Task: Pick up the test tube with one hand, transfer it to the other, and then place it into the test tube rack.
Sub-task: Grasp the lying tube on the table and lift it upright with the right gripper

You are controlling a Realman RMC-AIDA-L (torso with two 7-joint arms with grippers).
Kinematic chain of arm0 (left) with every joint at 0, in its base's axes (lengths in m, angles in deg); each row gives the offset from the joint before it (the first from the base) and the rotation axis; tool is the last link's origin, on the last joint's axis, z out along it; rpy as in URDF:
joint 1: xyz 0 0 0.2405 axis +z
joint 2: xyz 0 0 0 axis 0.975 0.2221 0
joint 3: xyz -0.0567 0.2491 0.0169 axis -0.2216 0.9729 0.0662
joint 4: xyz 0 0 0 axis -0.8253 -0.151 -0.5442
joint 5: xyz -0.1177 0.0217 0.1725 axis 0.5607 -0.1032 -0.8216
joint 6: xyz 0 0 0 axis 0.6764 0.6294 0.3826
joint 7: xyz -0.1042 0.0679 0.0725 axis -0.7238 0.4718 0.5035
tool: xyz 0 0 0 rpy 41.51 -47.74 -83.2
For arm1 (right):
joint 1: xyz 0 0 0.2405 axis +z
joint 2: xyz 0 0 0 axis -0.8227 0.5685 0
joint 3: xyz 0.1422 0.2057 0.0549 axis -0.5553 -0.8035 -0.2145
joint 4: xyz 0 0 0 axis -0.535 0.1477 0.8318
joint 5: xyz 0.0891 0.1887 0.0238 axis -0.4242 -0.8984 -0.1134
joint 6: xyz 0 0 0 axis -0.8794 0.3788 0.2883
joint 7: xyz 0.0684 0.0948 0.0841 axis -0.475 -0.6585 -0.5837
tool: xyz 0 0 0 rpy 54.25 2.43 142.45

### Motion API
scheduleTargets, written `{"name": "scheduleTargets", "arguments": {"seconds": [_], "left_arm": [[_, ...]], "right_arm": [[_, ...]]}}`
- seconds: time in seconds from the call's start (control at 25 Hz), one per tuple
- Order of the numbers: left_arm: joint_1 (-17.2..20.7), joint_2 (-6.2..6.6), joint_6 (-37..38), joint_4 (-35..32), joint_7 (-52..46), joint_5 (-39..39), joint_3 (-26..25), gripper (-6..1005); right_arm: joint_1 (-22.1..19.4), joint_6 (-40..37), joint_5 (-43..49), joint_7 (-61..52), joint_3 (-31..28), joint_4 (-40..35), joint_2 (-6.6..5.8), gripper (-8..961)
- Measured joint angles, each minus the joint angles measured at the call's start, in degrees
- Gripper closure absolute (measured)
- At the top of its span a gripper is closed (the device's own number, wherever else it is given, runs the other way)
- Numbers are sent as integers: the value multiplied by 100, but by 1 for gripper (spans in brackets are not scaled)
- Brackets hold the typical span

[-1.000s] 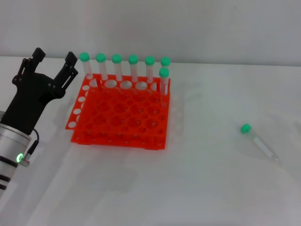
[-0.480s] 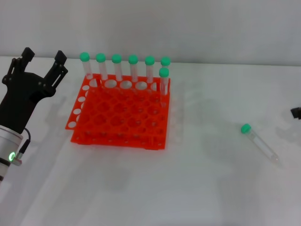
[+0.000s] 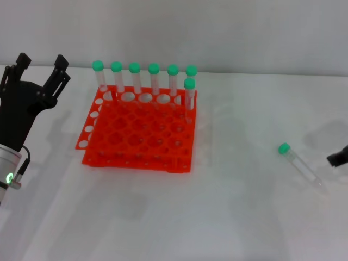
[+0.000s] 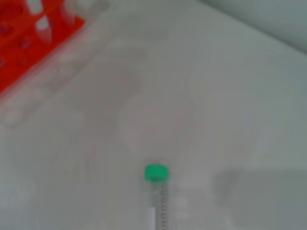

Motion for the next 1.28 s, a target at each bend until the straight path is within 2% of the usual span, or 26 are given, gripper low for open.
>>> {"name": "scheduleTargets", "arguments": {"seconds": [0.24, 0.56, 0.72, 1.28], "left_arm": [[-22, 0, -33, 13, 16, 2, 1, 147], [-32, 1, -75, 16, 19, 2, 1, 149], [-32, -1, -79, 56, 19, 1, 1, 151], [-15, -9, -83, 71, 19, 1, 1, 155]], "right_arm": [[12, -307, -102, -72, 148, 527, 8, 309], [-4, -483, -440, -12, 239, 818, 7, 310], [15, -602, -522, 27, 342, 1017, 7, 349], [17, -844, -500, -22, 780, 1060, 17, 425]]}}
